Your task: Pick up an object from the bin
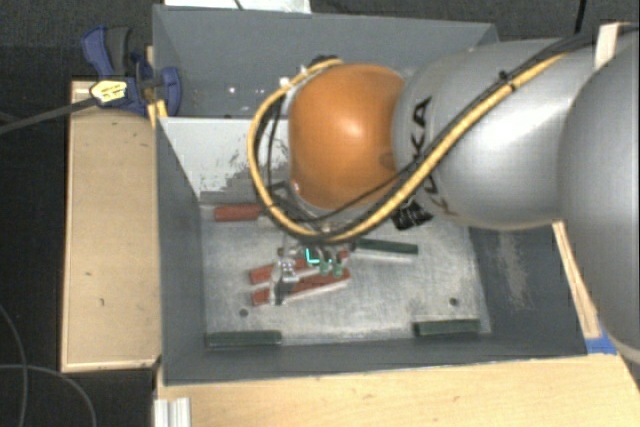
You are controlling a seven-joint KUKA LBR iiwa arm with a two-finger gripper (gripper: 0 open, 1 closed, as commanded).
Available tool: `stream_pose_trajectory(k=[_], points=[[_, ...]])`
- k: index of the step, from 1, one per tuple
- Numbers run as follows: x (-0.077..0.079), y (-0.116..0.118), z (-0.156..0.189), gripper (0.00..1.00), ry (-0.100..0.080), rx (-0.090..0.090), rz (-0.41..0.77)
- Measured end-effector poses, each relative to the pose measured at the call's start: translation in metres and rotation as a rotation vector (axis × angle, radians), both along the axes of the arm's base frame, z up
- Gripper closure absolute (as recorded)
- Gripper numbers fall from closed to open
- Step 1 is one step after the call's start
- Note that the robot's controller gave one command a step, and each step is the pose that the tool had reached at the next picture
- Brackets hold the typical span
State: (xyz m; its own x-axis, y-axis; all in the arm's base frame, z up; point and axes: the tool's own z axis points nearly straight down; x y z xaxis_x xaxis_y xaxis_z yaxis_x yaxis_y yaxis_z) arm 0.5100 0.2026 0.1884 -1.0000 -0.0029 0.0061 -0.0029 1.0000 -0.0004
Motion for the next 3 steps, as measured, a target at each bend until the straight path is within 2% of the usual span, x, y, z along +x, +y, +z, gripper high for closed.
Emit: stream_pose_trajectory(k=[1,2,3], points=[[0.0022,-0.0011,0.004,1.0,-0.007,0.002,-0.007],[0.0022,-0.0011,0.004,0.0,-0.007,0.002,-0.011],[0.0022,-0.0011,0.004,0.0,-0.007,0.002,-0.012]])
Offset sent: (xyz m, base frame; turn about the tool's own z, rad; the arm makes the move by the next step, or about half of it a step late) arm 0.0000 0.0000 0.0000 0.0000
